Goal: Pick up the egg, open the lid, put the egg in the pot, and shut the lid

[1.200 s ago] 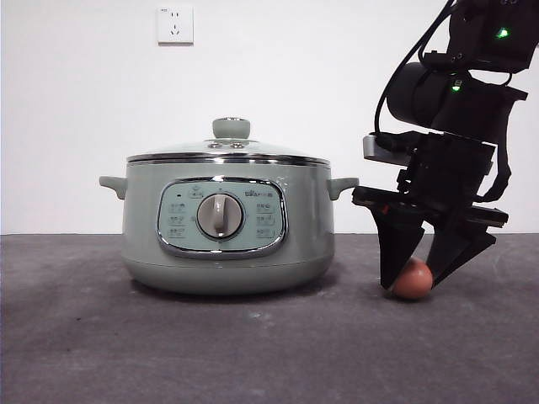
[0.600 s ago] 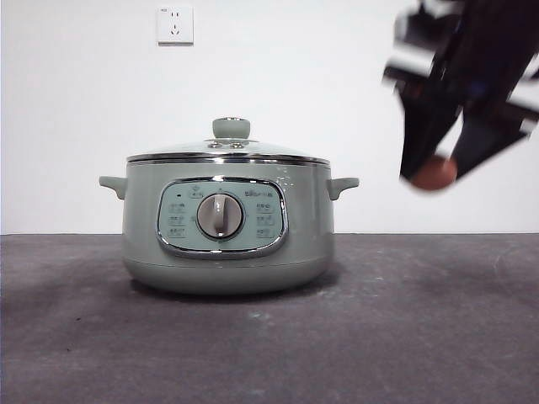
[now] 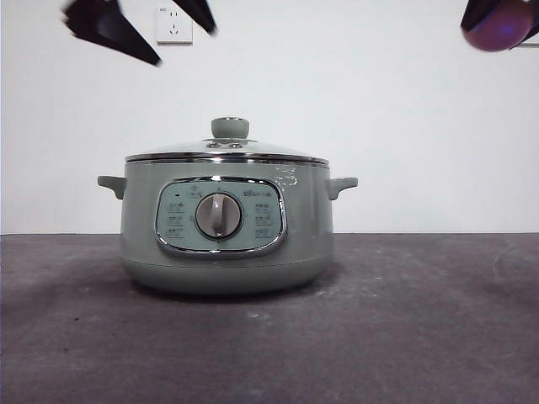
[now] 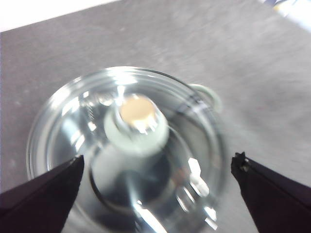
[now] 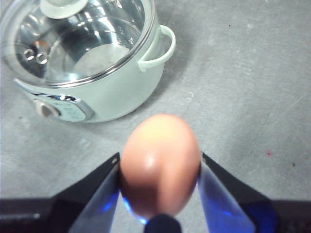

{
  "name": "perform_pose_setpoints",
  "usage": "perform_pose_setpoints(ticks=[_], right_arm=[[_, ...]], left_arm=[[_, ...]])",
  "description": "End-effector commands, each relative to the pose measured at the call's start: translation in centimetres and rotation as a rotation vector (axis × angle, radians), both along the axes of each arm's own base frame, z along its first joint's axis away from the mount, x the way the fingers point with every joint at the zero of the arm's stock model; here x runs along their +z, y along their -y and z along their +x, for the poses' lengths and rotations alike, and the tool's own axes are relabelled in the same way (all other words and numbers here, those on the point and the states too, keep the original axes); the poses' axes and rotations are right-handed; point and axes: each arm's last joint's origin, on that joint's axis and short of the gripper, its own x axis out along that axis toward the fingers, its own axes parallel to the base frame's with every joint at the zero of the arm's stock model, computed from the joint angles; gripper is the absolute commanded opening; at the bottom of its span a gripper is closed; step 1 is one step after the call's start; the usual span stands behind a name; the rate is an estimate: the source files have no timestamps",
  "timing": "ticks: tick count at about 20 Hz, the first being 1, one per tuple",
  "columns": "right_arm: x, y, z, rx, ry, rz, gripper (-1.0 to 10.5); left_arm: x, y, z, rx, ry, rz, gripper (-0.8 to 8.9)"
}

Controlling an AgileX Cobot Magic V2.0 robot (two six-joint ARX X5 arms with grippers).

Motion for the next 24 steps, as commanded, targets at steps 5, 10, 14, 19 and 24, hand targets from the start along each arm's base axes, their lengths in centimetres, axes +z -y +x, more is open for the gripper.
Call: perform_pose_setpoints(ticks=[5, 10, 14, 19, 24], right_arm=[[0.4, 0.3, -0.7, 0.006, 0.017, 0.002, -0.1], [0.3, 0.3, -0.8, 0.005, 0.010, 0.000, -0.1], [0.3, 0.3, -0.8, 0.005, 0.011, 0.000, -0.1], [0.3, 0.3, -0.8, 0.005, 0.011, 0.001, -0.1], [0.3, 0.3, -0.8, 0.004, 0.011, -0.001, -0.1]], left_arm=[[-3.3, 3.6, 5.4, -0.011, -0.023, 0.070, 6.80], [-5.2, 4.6, 6.8, -0.019, -0.032, 0.072, 6.80], [-5.3, 4.9, 6.8, -0.020, -0.025, 0.074, 6.02], [-6.1, 5.1, 6.8, -0.024, -0.068, 0.093, 3.74], [-6.0, 5.2, 6.8, -0.027, -0.059, 0.087, -0.11]])
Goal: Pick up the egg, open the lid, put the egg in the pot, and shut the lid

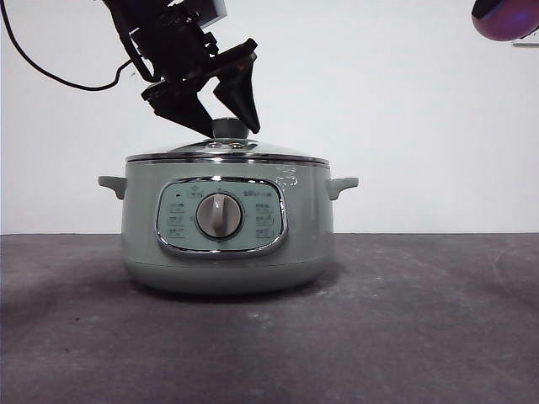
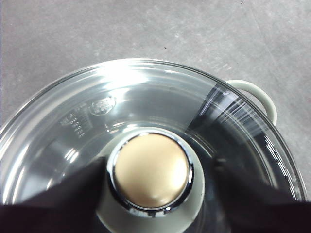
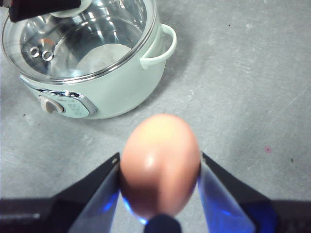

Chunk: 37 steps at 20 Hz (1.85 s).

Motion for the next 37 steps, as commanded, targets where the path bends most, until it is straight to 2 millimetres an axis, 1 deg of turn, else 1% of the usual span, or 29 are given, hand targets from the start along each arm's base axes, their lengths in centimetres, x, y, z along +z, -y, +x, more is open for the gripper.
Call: perform_pose_setpoints(ticks=[1, 7, 11, 14, 17, 19, 22, 25, 27, 31, 34, 36, 37], right_arm=[[0.1, 0.0, -0.1, 0.004, 0.013, 0.000, -0.1], [0.1, 0.0, -0.1, 0.005, 0.012, 0.000, -0.1], [0.1, 0.0, -0.1, 0.005, 0.012, 0.001, -0.1], [0.1, 0.0, -0.1, 0.005, 0.013, 0.001, -0.1], [0.3, -0.1, 0.1, 0.006, 0.033, 0.010, -0.1], [0.5, -0.3, 0.5, 0.008, 0.071, 0.026, -0.1], [0.5, -1.3, 1.8, 0.068, 0.090, 0.074, -0.1], [0.3, -3.1, 4.0, 0.117, 0.089, 0.090, -0.1], [0.0, -5.1, 5.8, 0.159, 0.067, 0.082, -0.1], [-0.4, -9.4, 10.2, 0.233, 0.037, 0.049, -0.1], [-1.5, -13.0, 14.0, 0.269, 0.014, 0.030, -0.1], [-2.9, -15.3, 16.3, 0.295, -0.007, 0.007, -0.1], [-3.9, -16.5, 17.3, 0.307, -0.022, -0.006, -0.1]], left_arm=[[-0.3, 0.3, 0.1, -0.014, 0.002, 0.000, -0.08], [0.1, 0.2, 0.0, -0.019, 0.011, -0.009, -0.09], [2.0, -0.3, -0.8, -0.018, 0.061, -0.033, -0.09], [4.3, -0.7, -1.6, -0.017, 0.105, -0.054, -0.08], [7.4, -1.4, -3.0, -0.017, 0.157, -0.079, -0.08], [9.6, -2.3, -4.7, -0.007, 0.190, -0.087, -0.09], [12.6, -4.4, -8.4, 0.051, 0.240, -0.061, -0.08], [15.1, -6.6, -12.7, 0.070, 0.269, -0.063, -0.08], [16.4, -8.1, -15.6, 0.092, 0.294, -0.062, -0.08], [17.6, -10.8, -20.8, 0.115, 0.311, -0.057, -0.08], [18.1, -12.2, -23.6, 0.119, 0.322, -0.070, -0.08], [18.1, -12.8, -24.8, 0.122, 0.319, -0.076, -0.08], [18.1, -13.0, -25.3, 0.127, 0.316, -0.086, -0.08]])
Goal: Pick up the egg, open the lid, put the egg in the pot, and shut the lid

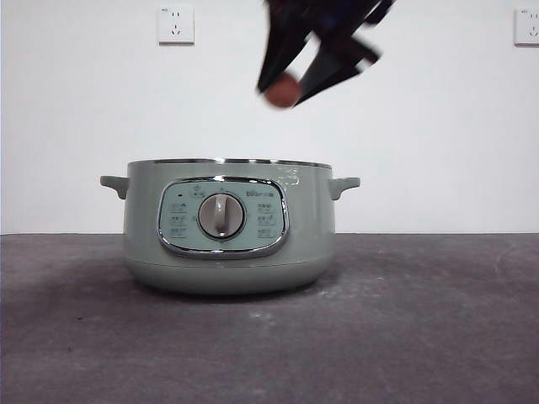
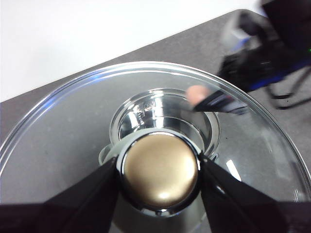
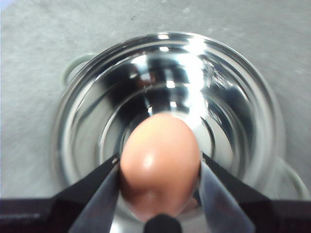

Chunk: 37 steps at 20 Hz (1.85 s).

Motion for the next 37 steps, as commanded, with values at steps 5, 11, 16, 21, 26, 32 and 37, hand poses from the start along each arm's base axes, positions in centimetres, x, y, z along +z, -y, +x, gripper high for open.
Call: perform_pose_setpoints(ticks=[5, 11, 16, 21, 26, 32, 37], right_arm=[[-6.5, -5.1, 4.2, 0.057, 0.002, -0.106, -0.1], [-10.5, -6.4, 5.2, 0.057, -0.002, -0.189, -0.1], [-11.9, -6.8, 5.2, 0.070, -0.043, -0.219, -0.1], [-12.6, -6.6, 4.8, 0.090, -0.097, -0.259, -0.1], [-12.7, -6.5, 4.7, 0.074, -0.118, -0.256, 4.1], [-5.7, -4.9, 3.3, -0.005, 0.033, -0.205, 4.1], [8.8, 3.8, -3.7, -0.245, 0.262, -0.076, 4.1]], left_arm=[[0.8, -0.8, -1.6, 0.002, 0.041, -0.038, -0.08], [0.7, -0.8, -1.7, 0.002, 0.031, -0.032, -0.08], [0.7, -0.8, -1.7, 0.000, 0.030, -0.033, -0.09], [0.6, -0.8, -1.7, 0.000, 0.023, -0.030, -0.08], [0.5, -0.8, -1.7, 0.000, 0.013, -0.025, -0.09], [0.4, -0.4, -0.8, 0.000, 0.000, -0.017, -0.09], [-0.2, 2.1, 3.8, -0.029, -0.022, -0.011, -0.09]])
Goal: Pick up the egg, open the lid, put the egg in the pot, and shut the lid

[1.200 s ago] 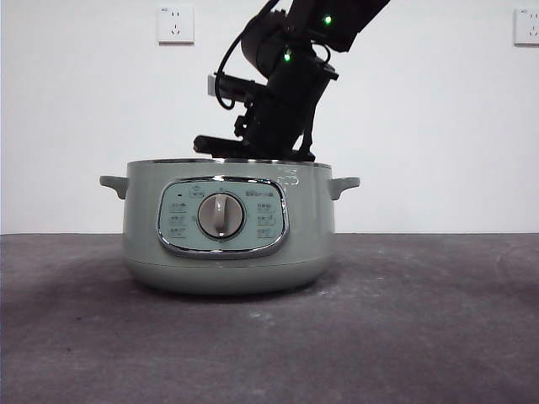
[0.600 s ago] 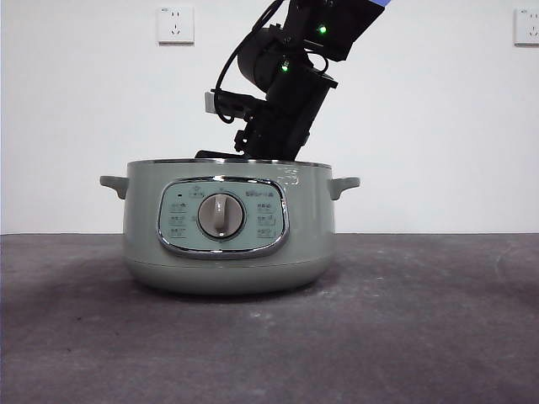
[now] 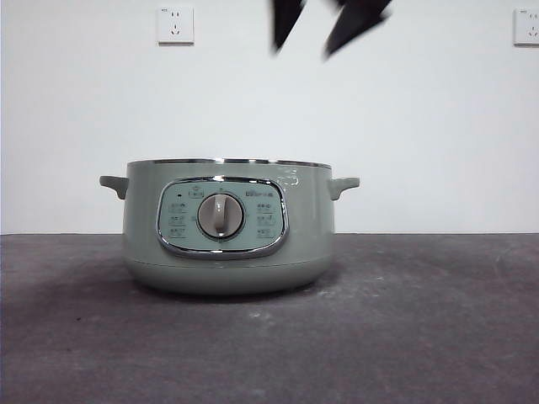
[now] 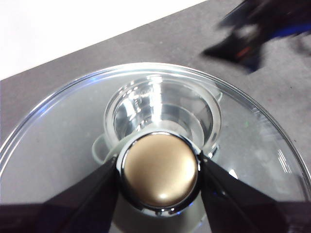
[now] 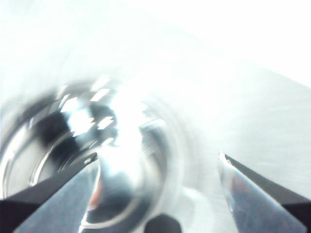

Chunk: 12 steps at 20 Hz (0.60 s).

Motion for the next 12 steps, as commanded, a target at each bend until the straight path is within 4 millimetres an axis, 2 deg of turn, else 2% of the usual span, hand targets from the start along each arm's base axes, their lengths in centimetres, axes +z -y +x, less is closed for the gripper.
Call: perform_pose_setpoints(ticks=[1, 3, 6, 12], right_arm=[[3.8, 3.2, -3.3, -0.043, 0.059, 0.065, 4.1], [6.8, 6.0, -6.7, -0.062, 0.139, 0.115, 4.1], [9.7, 9.0, -11.3, -0.066, 0.234, 0.175, 4.1], [11.5, 12.1, -16.7, -0.063, 0.306, 0.223, 4.1]], left_arm=[[0.5, 1.2, 2.1, -0.046, 0.046, -0.042, -0.09], [-0.3, 2.7, 4.8, -0.061, 0.036, -0.026, -0.09], [-2.3, 4.9, 9.1, -0.081, -0.005, -0.020, -0.09], [-5.7, 7.5, 14.3, -0.092, -0.037, 0.016, -0.09]])
